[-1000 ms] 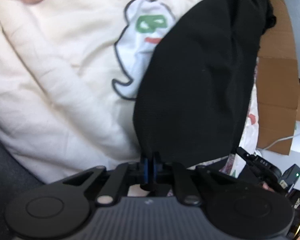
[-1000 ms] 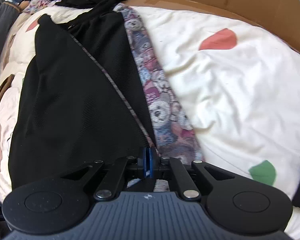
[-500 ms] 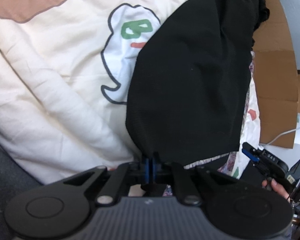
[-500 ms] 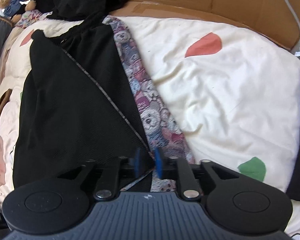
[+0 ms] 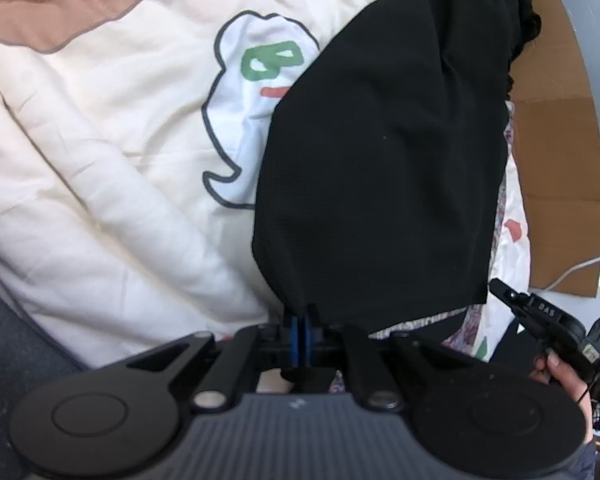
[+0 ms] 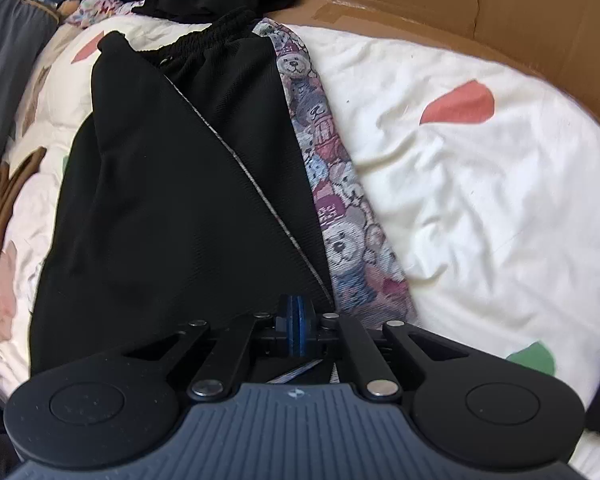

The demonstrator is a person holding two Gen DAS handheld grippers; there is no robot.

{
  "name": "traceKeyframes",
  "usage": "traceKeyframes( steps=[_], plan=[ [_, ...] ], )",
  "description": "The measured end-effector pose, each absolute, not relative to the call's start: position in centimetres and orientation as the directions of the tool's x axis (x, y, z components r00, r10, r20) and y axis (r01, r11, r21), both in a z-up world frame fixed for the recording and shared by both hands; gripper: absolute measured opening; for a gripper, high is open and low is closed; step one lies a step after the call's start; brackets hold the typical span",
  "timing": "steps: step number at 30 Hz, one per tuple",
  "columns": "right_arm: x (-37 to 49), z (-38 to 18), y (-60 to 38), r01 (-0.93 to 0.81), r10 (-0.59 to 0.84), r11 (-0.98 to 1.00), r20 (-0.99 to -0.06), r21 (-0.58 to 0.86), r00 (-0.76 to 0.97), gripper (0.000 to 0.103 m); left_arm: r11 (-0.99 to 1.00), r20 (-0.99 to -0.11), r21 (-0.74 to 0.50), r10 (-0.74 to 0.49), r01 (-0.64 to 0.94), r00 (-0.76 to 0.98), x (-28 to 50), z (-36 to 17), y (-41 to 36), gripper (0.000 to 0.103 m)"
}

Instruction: Fold clothes

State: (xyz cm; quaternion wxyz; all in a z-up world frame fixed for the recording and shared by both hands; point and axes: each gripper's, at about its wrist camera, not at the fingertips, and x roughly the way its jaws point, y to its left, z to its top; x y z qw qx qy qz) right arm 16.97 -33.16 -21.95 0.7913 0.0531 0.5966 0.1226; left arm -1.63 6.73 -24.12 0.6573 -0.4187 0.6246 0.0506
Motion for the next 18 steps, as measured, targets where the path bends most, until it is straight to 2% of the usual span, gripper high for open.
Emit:
traceKeyframes(
  steps=[5, 7, 9, 11, 18],
  plan=[
    [17.3, -21.6, -33.8, -0.128, 0.280, 0.959, -0.924, 0.254, 0.262, 0.006, 0.650, -0.868, -0.481, -0.449, -0.588, 0.214, -1.7, -24.3, 6.7, 0.003],
    [17.4, -21.7, -34.0, -0.125, 0.287, 0.957, -0.922, 0.263, 0.258, 0.012, 0.646, -0.867, -0.482, -0.450, -0.591, 0.215, -1.8, -24.5, 6.7, 0.003],
    [17.5, -22.1, -34.0, -0.126, 0.276, 0.960, -0.927, 0.252, 0.253, 0.029, 0.644, -0.866, -0.482, -0.451, -0.594, 0.215, -1.9, -24.6, 6.6, 0.003],
    [17.4, -22.7, -33.8, -0.127, 0.266, 0.962, -0.931, 0.241, 0.249, 0.034, 0.641, -0.867, -0.480, -0.450, -0.599, 0.213, -2.0, -24.8, 6.6, 0.004],
    [17.5, -24.2, -33.3, -0.136, 0.272, 0.960, -0.935, 0.246, 0.226, 0.034, 0.637, -0.866, -0.482, -0.450, -0.602, 0.218, -1.9, -25.0, 6.3, 0.004]
  ],
)
